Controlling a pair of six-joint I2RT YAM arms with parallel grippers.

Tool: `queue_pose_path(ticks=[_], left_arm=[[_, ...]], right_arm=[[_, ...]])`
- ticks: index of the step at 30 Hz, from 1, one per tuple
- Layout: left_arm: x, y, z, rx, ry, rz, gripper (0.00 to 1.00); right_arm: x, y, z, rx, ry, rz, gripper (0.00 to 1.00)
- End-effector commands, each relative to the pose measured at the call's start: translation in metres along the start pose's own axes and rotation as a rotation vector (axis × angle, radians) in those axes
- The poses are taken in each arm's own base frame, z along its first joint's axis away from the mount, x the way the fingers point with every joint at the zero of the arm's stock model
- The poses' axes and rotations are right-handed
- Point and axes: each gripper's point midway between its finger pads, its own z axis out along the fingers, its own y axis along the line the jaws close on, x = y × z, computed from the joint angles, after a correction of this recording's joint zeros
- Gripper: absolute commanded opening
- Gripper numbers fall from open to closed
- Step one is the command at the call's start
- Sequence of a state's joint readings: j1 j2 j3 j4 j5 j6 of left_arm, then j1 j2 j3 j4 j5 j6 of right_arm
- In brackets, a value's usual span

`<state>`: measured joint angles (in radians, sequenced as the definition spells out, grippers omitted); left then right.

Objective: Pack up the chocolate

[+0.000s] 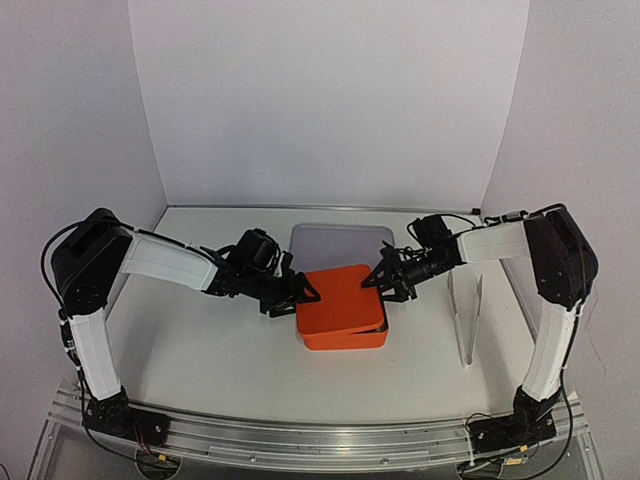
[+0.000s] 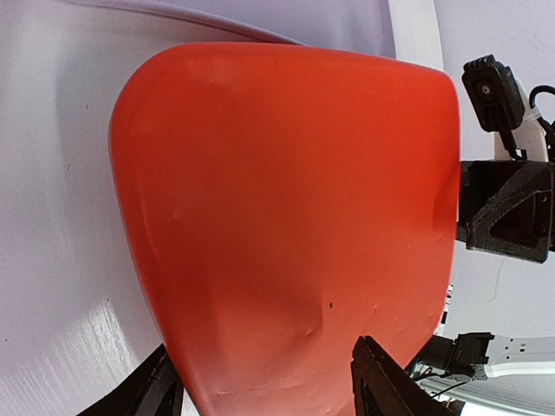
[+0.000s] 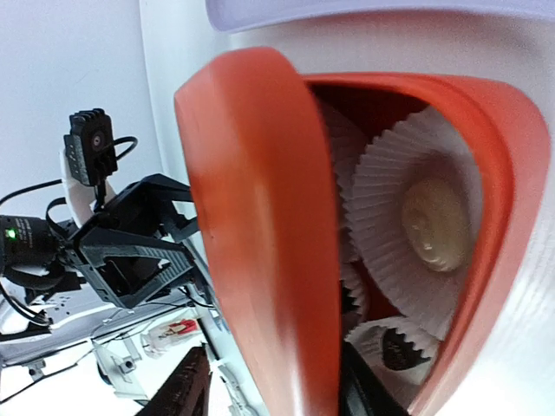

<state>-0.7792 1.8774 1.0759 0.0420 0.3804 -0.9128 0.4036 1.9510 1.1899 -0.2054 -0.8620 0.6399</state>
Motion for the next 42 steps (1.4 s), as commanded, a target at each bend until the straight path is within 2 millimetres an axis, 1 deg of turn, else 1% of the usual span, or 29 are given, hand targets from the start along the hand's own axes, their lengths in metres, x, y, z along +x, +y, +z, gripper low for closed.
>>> queue_pose_path(ticks=[1,3,6,10,13,16,23,26,28,31,33,35,38,42], left_arm=[[-0.006,-0.007,0.003,-0.010,-0.010,0.037,0.64],[-0.006,-0.007,0.004,-0.014,-0.013,0.041,0.64],[-0.008,-0.008,0.004,-0.017,-0.020,0.049,0.64],[-0.009,-0.008,0.008,-0.017,-0.016,0.052,0.64],[-0.008,-0.013,0.011,-0.006,-0.008,0.061,0.64],[-0.007,-0.016,0.013,-0.010,0.003,0.067,0.64],[-0.009,-0.026,0.011,0.008,0.001,0.081,0.65],[-0.010,-0.028,0.011,0.010,-0.001,0.084,0.66],[-0.010,-0.028,0.012,0.003,0.000,0.084,0.67],[-0.012,-0.028,0.011,-0.014,-0.005,0.084,0.69],[-0.015,-0.028,0.011,-0.031,-0.013,0.083,0.71],[-0.015,-0.027,0.013,-0.058,-0.012,0.085,0.73],[-0.015,-0.029,0.017,-0.087,-0.004,0.094,0.74],[-0.013,-0.026,0.025,-0.124,0.016,0.095,0.74]], right_arm=[[-0.004,0.000,-0.020,0.048,-0.069,-0.012,0.50],[-0.004,-0.005,-0.023,0.078,-0.082,-0.006,0.55],[-0.002,-0.010,-0.030,0.148,-0.088,-0.009,0.56],[-0.004,-0.011,-0.041,0.230,-0.123,-0.022,0.58],[-0.006,-0.013,-0.048,0.274,-0.147,-0.019,0.59],[-0.005,-0.009,-0.054,0.287,-0.161,-0.029,0.60],[0.003,0.011,-0.062,0.238,-0.165,-0.063,0.68],[0.003,0.015,-0.066,0.234,-0.174,-0.073,0.70],[0.003,0.010,-0.067,0.262,-0.185,-0.068,0.70],[0.003,-0.008,-0.066,0.322,-0.184,-0.065,0.70],[0.005,-0.021,-0.062,0.351,-0.167,-0.051,0.70],[0.007,-0.027,-0.056,0.348,-0.138,-0.034,0.70],[0.009,-0.033,-0.048,0.339,-0.106,-0.020,0.70],[0.011,-0.033,-0.042,0.310,-0.075,-0.011,0.70]])
